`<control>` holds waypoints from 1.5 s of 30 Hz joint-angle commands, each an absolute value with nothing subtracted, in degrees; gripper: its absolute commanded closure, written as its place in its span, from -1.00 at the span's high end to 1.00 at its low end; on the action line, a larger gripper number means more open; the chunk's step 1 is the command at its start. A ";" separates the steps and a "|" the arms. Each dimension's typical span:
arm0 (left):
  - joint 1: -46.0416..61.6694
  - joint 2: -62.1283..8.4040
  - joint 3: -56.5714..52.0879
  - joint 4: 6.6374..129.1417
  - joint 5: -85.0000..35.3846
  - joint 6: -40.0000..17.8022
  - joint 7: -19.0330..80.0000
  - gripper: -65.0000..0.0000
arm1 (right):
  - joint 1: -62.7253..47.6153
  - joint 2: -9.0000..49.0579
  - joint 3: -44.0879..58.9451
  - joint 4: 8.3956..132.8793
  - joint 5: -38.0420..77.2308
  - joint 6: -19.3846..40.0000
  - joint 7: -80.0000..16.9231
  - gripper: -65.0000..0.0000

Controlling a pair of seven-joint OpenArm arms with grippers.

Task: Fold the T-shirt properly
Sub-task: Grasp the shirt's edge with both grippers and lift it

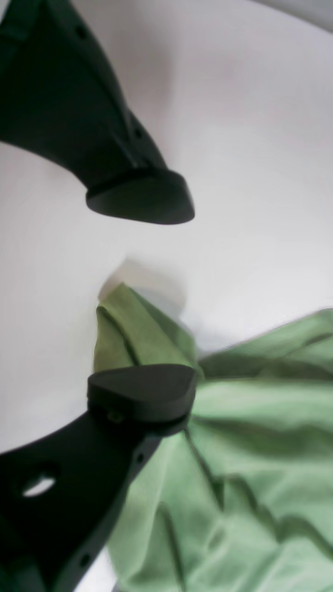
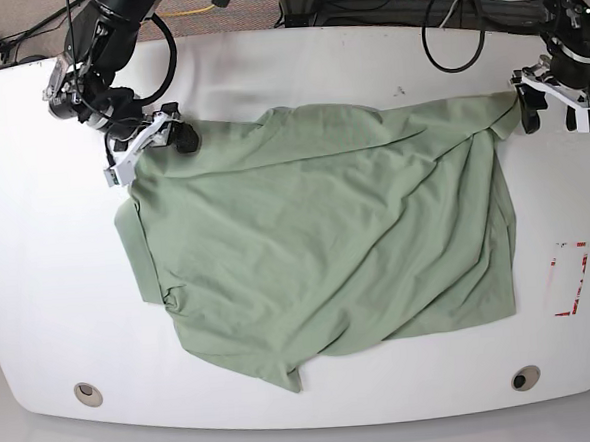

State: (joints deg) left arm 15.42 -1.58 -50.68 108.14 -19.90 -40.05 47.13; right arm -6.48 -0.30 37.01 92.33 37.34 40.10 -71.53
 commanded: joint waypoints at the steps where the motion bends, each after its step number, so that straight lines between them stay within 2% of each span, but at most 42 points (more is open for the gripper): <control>1: 13.58 -2.77 -48.57 105.45 -18.86 -40.00 46.20 0.36 | -5.93 -0.13 35.47 92.70 36.44 40.00 -72.04 0.05; 14: 13.49 -4.88 -39.08 96.31 -18.07 -40.00 46.11 0.35 | -5.76 -0.31 35.03 92.62 36.26 40.00 -71.78 0.00; 16: 13.41 -5.05 -38.81 94.02 -18.07 -40.00 45.93 0.35 | -5.67 -0.22 35.03 92.62 35.82 40.00 -71.69 -0.17; 21: 13.58 -7.52 -38.73 92.35 -17.98 -40.00 46.20 0.32 | -5.67 -0.13 35.03 92.70 35.56 40.00 -71.69 -1.00; 23: 13.58 -8.22 -38.73 92.18 -17.80 -40.00 46.20 0.18 | -5.67 -0.13 34.95 92.70 35.56 40.00 -71.69 -1.00; 29: 14.73 -9.54 -37.14 91.74 -13.58 -40.00 45.93 -1.00 | -6.11 -0.13 34.95 93.05 35.65 40.00 -72.04 -1.00; 34: 16.48 -9.36 -38.81 96.48 -13.14 -40.00 45.93 -1.00 | -7.25 -0.13 35.03 94.90 36.09 40.00 -72.13 -1.00; 40: 20.70 -6.11 -43.74 106.77 -12.79 -40.00 46.29 -1.00 | -11.65 -0.13 35.03 103.60 36.00 40.00 -72.13 -1.00; 45: 24.57 -6.11 -47.69 109.49 -13.05 -40.00 46.29 -1.00 | -16.75 -0.13 35.21 110.02 36.09 40.00 -73.27 -1.00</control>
